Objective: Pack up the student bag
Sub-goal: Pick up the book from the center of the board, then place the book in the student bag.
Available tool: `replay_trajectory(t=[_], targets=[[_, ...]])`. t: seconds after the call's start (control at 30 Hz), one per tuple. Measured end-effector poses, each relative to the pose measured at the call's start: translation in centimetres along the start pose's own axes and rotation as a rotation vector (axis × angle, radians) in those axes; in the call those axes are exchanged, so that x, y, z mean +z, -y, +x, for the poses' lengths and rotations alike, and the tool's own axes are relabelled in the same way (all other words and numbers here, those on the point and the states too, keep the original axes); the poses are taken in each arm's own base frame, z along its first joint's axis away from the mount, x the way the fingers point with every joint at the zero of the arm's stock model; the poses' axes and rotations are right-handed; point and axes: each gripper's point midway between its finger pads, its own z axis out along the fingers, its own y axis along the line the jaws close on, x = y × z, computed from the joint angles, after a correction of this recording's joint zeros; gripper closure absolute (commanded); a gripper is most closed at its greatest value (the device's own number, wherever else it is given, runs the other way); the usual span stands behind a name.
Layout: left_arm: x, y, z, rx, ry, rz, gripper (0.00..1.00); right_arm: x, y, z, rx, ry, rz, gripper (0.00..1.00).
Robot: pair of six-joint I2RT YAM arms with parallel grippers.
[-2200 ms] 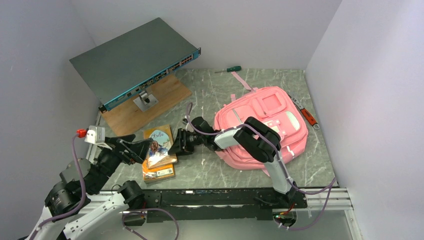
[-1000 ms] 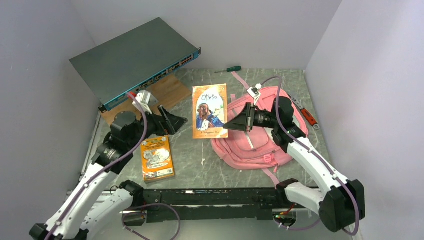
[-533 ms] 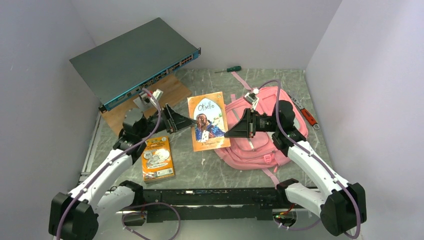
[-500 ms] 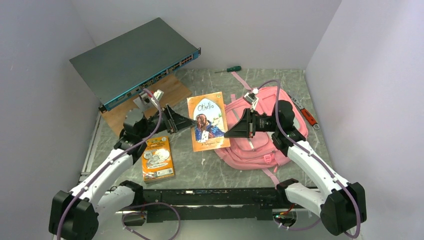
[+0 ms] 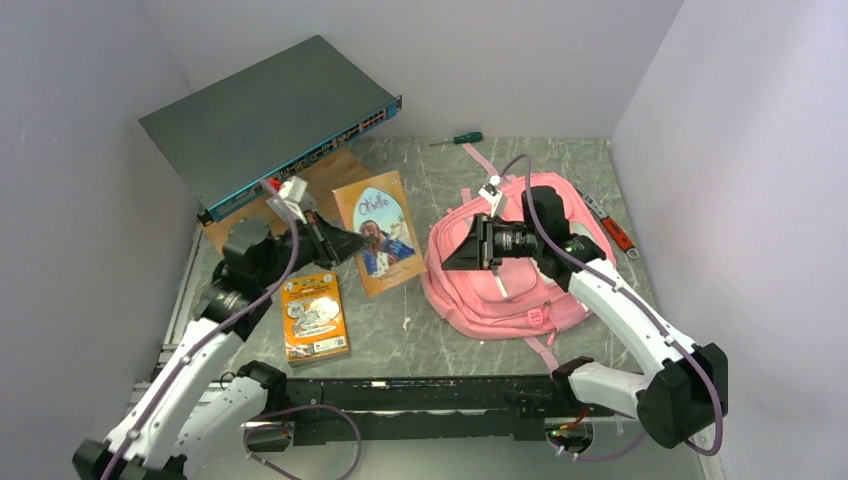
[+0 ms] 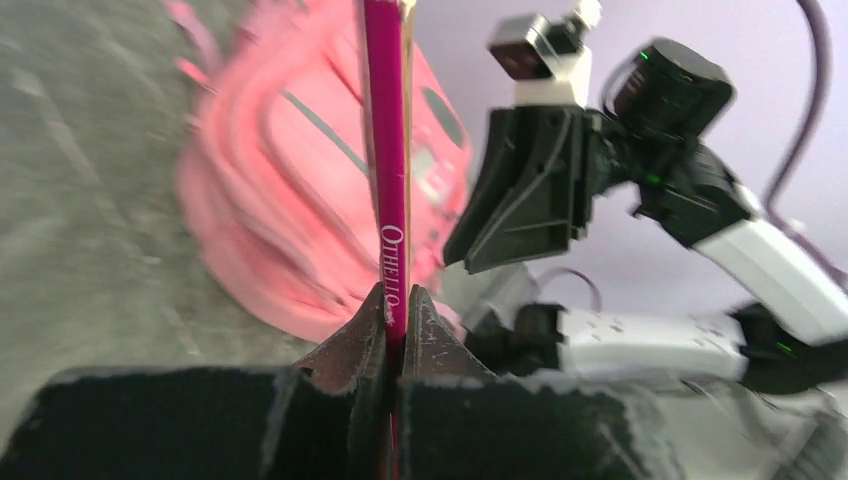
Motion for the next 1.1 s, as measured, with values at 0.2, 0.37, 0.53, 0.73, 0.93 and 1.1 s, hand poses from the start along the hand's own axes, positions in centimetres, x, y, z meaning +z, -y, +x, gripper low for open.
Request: replay_trajectory(t=[0.2,0.37,0.53,0.73,0.93,1.1], targets=[[-4.4,-1.8,-2.5,0.130,0.168,-0.259,1.00,-0.5,5.2,0.4,-0.064,0.019,0.340,0.55],[-5.8,-4.4,-1.5,0.144,0.152,-0.395,1.00,1.2,7.9,2.8,-0.165,-0.091,0.566,0.48],[-5.9,-5.5,-0.5,0.130,0.114,-0.427,1.00,3.1,10.7,2.2,-0.262,-0.136,0.762,0.46],[-5.6,-6.4,1.1,0.100,0.064,-0.420,1.00,4.1,14.4,1.4,-0.320,-0.163,0.946,0.57],[-5.8,-6.6,2.3,0.084,0.041,-0.411,1.00,4.7,16.2,1.2,-0.331,-0.178,1.000,0.65],[-5.9,-6.3,2.4,0.086,0.037,-0.396,1.00,5.5,16.9,1.3,-0.336,-0.182,1.002,0.59]])
